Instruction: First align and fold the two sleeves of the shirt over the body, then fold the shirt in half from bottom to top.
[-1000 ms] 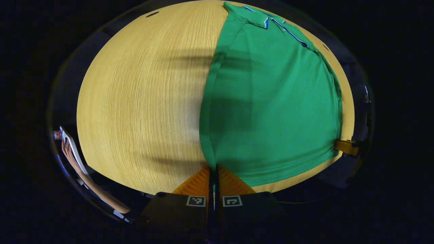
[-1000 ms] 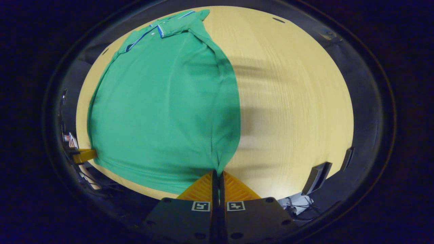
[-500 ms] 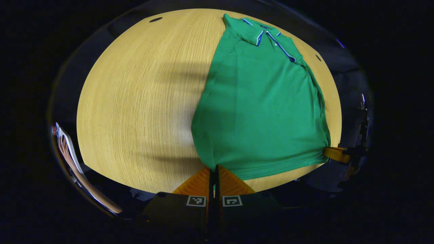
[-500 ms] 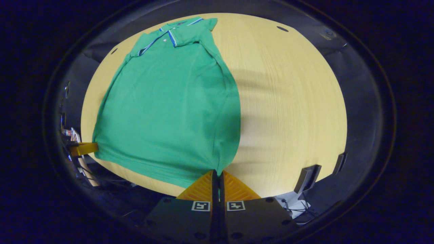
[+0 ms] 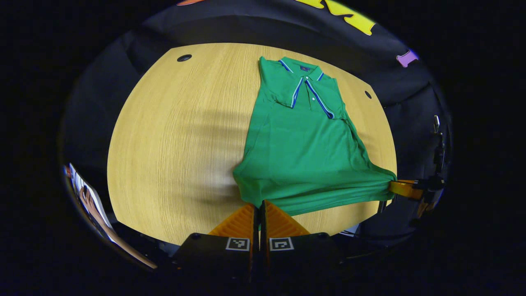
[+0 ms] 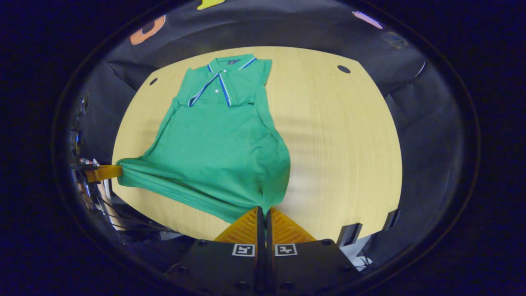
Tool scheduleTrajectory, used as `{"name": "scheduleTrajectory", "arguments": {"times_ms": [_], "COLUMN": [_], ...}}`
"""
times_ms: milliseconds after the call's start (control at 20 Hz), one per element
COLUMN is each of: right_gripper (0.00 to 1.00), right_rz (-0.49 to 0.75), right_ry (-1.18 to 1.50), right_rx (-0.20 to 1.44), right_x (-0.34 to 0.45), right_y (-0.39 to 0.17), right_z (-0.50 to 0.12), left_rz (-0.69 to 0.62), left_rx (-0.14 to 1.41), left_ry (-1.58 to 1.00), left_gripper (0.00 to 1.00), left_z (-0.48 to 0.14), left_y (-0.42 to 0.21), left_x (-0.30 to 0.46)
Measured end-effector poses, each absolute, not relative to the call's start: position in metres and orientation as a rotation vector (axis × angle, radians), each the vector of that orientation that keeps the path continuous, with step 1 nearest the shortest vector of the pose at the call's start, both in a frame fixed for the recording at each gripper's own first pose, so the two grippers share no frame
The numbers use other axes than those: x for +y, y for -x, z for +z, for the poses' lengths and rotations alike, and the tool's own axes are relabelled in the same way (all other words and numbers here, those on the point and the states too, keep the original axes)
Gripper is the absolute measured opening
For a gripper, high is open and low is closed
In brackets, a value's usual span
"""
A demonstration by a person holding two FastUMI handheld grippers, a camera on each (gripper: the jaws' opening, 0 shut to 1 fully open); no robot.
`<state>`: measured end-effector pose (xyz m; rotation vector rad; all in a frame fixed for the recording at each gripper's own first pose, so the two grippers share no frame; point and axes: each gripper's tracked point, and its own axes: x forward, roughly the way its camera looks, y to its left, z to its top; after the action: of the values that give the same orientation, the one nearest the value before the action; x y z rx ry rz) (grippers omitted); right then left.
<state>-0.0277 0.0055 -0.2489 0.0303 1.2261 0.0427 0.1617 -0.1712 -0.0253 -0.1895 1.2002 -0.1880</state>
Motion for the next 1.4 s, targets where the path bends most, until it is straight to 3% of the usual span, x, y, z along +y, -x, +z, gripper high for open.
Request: {"name": "scheduleTrajectory", "arguments": {"times_ms": [150, 750, 1100, 1400], "right_gripper": [0.02, 0.00, 0.03, 0.00], "right_rz": [0.033, 0.006, 0.009, 0.004], "right_ry": [-0.059, -0.126, -0.153, -0.086], "right_rx": [1.182, 1.059, 0.884, 0.849], "right_x": [0.002, 0.001, 0.007, 0.012], "right_y": [0.004, -0.118, -0.232, -0.304], "right_z": [-0.237, -0.214, -0.195, -0.233], "left_rz": [-0.195, -0.141, -0.127, -0.119], "left_rx": [1.167, 1.025, 0.912, 0.823], "left_ry": [0.155, 0.108, 0.060, 0.065], "left_gripper": [0.04, 0.04, 0.04, 0.04], "left_z": [0.031, 0.062, 0.055, 0.036], "left_y": [-0.228, -0.353, -0.444, -0.519], "left_x": [-0.213, -0.207, -0.209, -0.229]}}
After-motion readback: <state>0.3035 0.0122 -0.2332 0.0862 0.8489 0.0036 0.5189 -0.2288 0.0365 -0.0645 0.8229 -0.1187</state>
